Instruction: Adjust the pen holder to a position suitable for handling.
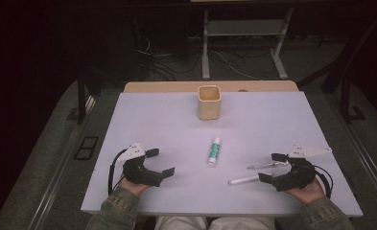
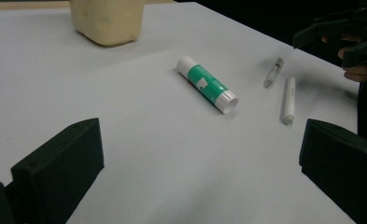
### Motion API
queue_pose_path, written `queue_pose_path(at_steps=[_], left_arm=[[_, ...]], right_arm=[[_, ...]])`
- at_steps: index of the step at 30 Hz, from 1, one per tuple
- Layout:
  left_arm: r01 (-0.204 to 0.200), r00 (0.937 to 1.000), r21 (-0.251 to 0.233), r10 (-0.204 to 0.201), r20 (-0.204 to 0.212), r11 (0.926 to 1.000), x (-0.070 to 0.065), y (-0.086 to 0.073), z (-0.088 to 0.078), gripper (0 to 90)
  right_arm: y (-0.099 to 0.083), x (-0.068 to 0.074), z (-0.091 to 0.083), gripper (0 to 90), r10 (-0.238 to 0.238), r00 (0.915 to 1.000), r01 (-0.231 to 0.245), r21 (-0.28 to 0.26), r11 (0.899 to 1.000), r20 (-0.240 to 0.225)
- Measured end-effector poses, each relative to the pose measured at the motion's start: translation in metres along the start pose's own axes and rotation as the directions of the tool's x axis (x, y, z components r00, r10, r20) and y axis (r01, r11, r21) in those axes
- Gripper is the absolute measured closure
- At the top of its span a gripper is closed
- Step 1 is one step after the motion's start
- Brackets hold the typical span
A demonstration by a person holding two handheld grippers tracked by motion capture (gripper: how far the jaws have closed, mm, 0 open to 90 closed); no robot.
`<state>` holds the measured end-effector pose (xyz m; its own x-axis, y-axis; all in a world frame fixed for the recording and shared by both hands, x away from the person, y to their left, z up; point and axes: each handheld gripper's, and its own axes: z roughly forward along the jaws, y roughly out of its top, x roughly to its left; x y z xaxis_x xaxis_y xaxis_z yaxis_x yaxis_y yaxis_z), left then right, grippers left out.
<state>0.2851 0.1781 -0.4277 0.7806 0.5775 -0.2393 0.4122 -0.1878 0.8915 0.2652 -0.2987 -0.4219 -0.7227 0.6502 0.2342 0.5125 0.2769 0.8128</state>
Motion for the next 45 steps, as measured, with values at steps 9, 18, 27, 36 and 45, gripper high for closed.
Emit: queue_pose_path(at_steps=[9, 18, 27, 36, 45], left_arm=[[-0.003, 1.0000, 0.010, 0.003, 0.004, 0.9999, -0.001, 0.000, 0.001, 0.0], [-0.003, 1.0000, 0.012, 0.003, 0.005, 0.9999, -0.002, 0.000, 0.001, 0.0], [-0.001, 1.0000, 0.015, 0.001, 0.005, 0.9999, -0.002, -0.001, 0.002, 0.0], [-0.003, 1.0000, 0.016, 0.003, 0.006, 0.9999, -0.002, -0.001, 0.002, 0.0], [-0.004, 1.0000, 0.017, 0.004, 0.005, 0.9998, -0.003, -0.001, 0.002, 0.0]], right_arm=[[0.002, 0.002, 0.001, 0.4, -0.006, 1.0000, 0.005, 0.008, 1.000, 0.004], [0.008, 0.003, 0.001, 0.4, -0.010, 0.9999, 0.010, 0.034, 0.999, 0.001], [0.025, 0.000, -0.004, 0.4, -0.039, 0.9992, 0.040, 0.069, 0.997, -0.005], [0.037, -0.003, -0.006, 0.4, -0.060, 0.9981, 0.061, 0.098, 0.993, -0.012], [0.047, -0.006, -0.005, 0.4, -0.085, 0.9959, 0.089, 0.158, 0.983, -0.030]])
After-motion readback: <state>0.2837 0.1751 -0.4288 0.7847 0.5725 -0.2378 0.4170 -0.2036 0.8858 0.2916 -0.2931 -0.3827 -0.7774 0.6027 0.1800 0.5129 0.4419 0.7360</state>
